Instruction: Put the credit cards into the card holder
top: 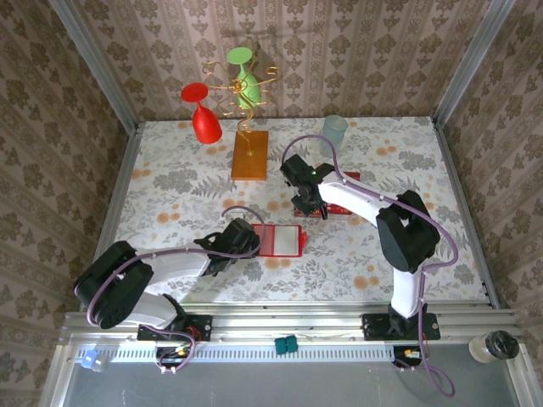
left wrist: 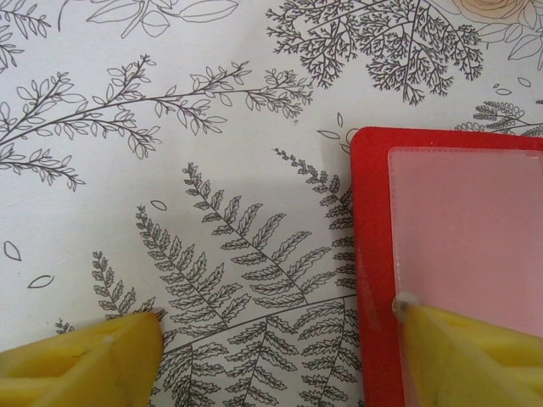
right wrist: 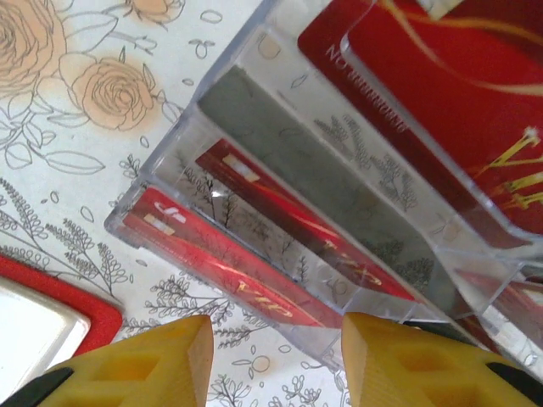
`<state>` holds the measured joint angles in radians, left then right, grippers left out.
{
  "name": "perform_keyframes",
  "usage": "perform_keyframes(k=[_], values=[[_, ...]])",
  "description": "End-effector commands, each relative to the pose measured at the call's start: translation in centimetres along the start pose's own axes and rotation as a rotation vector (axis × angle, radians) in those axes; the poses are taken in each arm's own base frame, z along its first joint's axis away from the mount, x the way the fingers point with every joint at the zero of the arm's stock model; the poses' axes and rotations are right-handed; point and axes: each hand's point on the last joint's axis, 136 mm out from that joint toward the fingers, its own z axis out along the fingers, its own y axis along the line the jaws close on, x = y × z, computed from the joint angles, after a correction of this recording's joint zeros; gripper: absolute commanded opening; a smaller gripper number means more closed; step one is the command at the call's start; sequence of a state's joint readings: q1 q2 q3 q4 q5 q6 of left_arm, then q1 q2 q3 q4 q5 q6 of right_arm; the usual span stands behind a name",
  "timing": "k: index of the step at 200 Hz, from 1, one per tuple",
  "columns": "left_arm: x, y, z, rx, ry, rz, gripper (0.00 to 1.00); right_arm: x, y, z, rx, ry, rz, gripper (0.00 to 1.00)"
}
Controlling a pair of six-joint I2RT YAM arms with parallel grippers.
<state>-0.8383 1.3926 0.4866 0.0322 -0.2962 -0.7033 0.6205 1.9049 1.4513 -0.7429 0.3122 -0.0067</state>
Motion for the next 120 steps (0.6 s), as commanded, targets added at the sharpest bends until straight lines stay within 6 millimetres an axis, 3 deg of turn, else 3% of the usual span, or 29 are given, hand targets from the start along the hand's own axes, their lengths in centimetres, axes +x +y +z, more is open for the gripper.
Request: perform_keyframes(k=[1, 65, 120], values=[[1.6, 0.3, 0.6, -0.016, 0.056, 0.002, 0.77, -0.2, -0.4, 0.2, 0.045, 0.021, -0.045, 0.45], [1.7, 0.2, 0.6, -0.013, 0.058, 0.003, 0.76, -0.1, 0.5, 1.5, 0.017, 0.052, -0.059, 0.42], [1.5, 0.2, 0.6, -0.014, 0.055, 0.001, 0.76, 0.2, 0.6, 2.1, 0.018, 0.068, -0.076, 0.29]])
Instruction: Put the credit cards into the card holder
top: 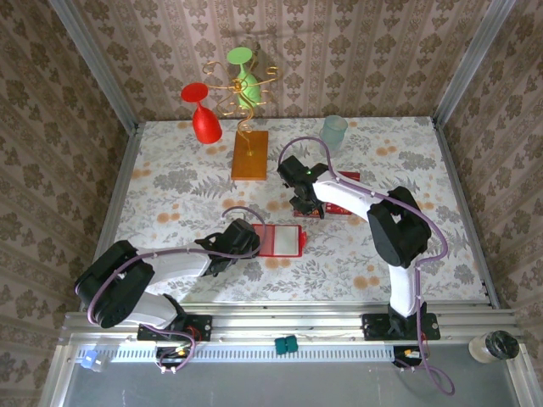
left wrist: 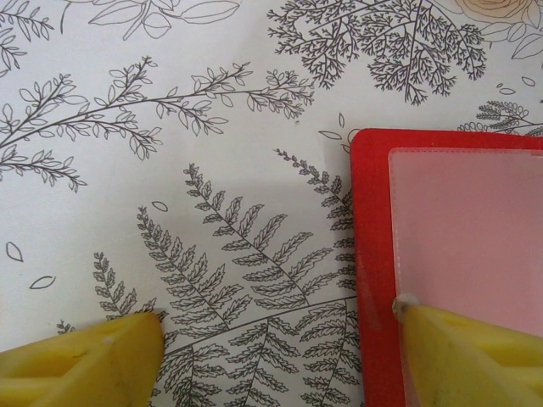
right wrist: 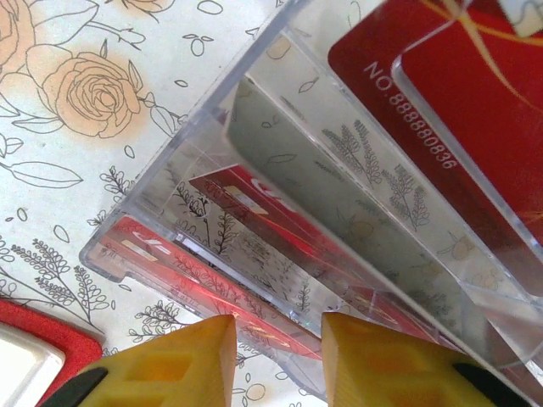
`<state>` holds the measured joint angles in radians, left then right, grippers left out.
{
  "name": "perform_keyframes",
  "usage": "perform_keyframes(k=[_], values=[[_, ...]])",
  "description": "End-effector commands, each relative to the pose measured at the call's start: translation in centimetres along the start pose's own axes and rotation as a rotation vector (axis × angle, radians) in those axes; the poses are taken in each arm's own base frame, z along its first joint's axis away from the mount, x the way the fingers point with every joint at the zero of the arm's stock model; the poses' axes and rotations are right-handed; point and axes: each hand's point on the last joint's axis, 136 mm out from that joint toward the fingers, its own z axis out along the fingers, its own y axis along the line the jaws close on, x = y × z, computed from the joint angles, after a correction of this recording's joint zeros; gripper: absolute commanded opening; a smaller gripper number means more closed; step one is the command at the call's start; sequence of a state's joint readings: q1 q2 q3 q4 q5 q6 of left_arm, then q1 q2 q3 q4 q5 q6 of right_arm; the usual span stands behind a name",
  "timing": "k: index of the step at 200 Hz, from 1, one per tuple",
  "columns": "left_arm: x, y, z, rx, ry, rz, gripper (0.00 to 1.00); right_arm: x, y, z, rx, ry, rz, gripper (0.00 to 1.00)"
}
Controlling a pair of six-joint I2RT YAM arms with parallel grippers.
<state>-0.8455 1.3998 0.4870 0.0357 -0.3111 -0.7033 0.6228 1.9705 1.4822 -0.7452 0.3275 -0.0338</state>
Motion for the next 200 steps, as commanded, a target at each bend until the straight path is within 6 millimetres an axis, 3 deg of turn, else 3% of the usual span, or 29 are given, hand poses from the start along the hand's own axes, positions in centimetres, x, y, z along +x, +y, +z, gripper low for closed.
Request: perform_keyframes(k=[1, 28, 79, 138, 163, 181, 200], values=[[1.5, 0.1, 0.6, -0.003, 0.06, -0.005, 0.76, 0.3, 0.2, 0.4, 0.003, 0.033, -0.036, 0.29], [1.5, 0.1, 0.5, -0.002, 0.058, -0.004, 0.76, 0.5, 0.2, 0.6, 0.001, 0.04, -0.045, 0.16], [1.4, 0.1, 0.5, -0.003, 0.056, -0.004, 0.76, 0.8, -0.4, 0.5, 0.007, 0.049, -0.036, 0.05], [1.4, 0.1, 0.6, -0.002, 0.056, -0.003, 0.76, 1.4, -2.6, 0.3, 0.026, 0.054, 0.021, 0.03], [1.4, 0.0, 0.6, 0.001, 0.055, -0.002, 0.76, 1.4, -2.9, 0.1, 0.017, 0.046, 0.029, 0.07], [1.4, 0.0, 0.6, 0.0, 0.056, -0.002, 0.76, 1.2, -2.7, -0.1, 0.005, 0.035, 0.023, 0.26], [1.3, -0.1, 0.6, 0.002, 0.057, -0.002, 0.76, 0.8, -2.5, -0.3, -0.011, 0.015, 0.007, 0.29]])
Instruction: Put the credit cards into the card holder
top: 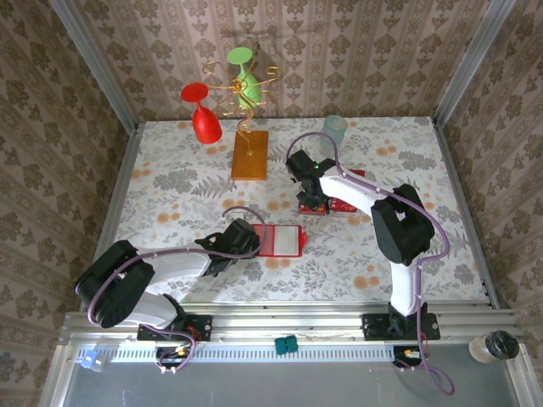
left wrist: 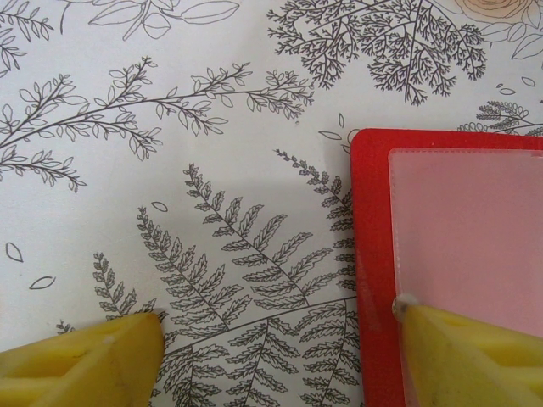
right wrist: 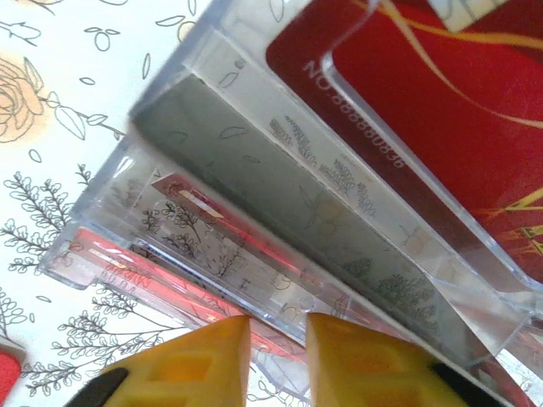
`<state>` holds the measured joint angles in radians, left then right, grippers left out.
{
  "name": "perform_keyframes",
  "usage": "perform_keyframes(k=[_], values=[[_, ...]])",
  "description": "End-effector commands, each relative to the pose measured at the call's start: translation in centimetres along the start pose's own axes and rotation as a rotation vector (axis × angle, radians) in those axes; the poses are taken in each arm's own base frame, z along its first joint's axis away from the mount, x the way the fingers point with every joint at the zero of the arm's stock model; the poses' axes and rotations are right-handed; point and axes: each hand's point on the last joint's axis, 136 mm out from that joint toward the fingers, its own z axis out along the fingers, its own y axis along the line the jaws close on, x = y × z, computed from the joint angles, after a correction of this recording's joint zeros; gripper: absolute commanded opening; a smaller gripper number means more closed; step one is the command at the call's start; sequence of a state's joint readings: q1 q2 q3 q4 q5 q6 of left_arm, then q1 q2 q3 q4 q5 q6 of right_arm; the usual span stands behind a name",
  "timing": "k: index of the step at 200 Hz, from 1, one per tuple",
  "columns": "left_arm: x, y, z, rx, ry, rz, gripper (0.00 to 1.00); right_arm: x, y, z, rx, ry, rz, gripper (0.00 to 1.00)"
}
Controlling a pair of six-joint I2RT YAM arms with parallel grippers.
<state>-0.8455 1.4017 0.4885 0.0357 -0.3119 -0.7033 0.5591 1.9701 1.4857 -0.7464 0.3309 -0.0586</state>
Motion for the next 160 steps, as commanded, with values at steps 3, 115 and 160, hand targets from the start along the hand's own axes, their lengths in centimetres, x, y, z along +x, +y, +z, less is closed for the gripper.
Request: perform_keyframes(k=[3, 115, 160], values=[[1.3, -0.1, 0.6, 0.004, 0.057, -0.003, 0.76, 0.4, 0.2, -1.0, -0.031, -0.006, -0.033, 0.29], [1.4, -0.2, 0.7, 0.003, 0.061, -0.002, 0.76, -0.4, 1.3, 0.0, 0.006, -0.051, -0.22, 0.28], [1.6, 0.0, 0.7, 0.001, 0.065, -0.002, 0.76, 0.0, 1.9, -0.1, -0.029, -0.063, -0.258, 0.22]])
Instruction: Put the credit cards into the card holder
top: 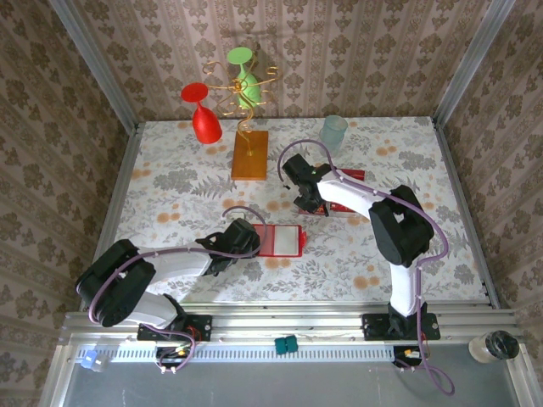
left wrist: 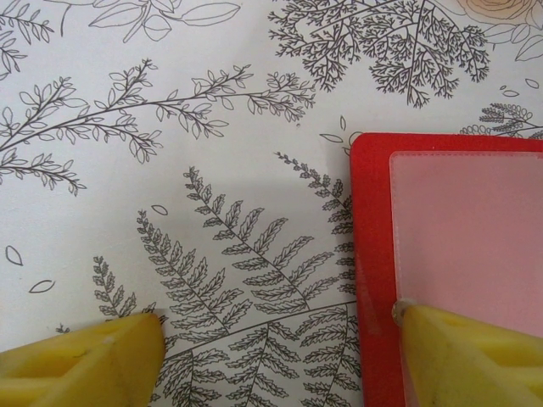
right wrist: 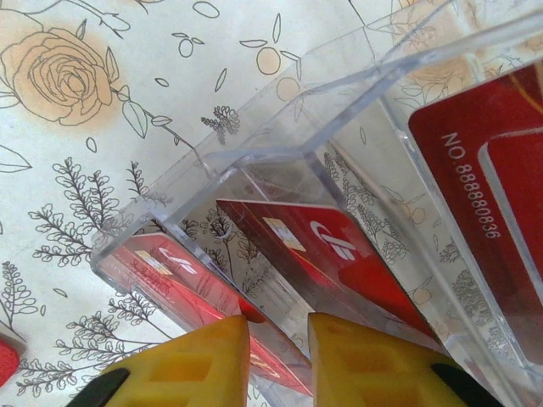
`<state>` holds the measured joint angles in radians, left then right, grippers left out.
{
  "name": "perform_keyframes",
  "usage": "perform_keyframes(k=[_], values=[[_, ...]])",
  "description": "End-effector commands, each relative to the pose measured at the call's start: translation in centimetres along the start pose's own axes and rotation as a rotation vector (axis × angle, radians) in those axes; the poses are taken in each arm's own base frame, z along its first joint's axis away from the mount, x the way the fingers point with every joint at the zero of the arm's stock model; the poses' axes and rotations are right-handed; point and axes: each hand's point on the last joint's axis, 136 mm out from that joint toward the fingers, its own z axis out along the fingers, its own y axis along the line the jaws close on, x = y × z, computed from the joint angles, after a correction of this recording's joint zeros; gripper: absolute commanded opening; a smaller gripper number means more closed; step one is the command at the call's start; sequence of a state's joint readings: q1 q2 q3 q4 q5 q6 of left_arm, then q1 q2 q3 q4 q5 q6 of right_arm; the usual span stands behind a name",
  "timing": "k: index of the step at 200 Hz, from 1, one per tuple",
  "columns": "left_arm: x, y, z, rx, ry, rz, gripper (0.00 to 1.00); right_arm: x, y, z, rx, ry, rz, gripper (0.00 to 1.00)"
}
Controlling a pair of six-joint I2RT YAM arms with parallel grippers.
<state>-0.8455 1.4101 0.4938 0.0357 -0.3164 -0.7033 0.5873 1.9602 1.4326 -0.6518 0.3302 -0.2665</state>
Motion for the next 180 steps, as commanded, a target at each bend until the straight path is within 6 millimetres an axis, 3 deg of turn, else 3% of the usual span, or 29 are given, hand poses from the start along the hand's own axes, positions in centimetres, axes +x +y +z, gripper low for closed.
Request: perform_keyframes(k=[1, 122, 180], values=[[1.7, 0.0, 0.6, 0.006, 0.066, -0.002, 0.76, 0.5, 0.7, -0.5, -0.032, -0.009, -0.041, 0.22], [1.7, -0.3, 0.9, 0.013, 0.064, -0.006, 0.76, -0.2, 1.7, -3.1, -0.107, -0.084, -0.055, 0.0], [1.8, -0.2, 0.9, 0.012, 0.067, -0.005, 0.76, -1.1, 1.1, -5.5, -0.125, -0.125, -0.043, 0.0]])
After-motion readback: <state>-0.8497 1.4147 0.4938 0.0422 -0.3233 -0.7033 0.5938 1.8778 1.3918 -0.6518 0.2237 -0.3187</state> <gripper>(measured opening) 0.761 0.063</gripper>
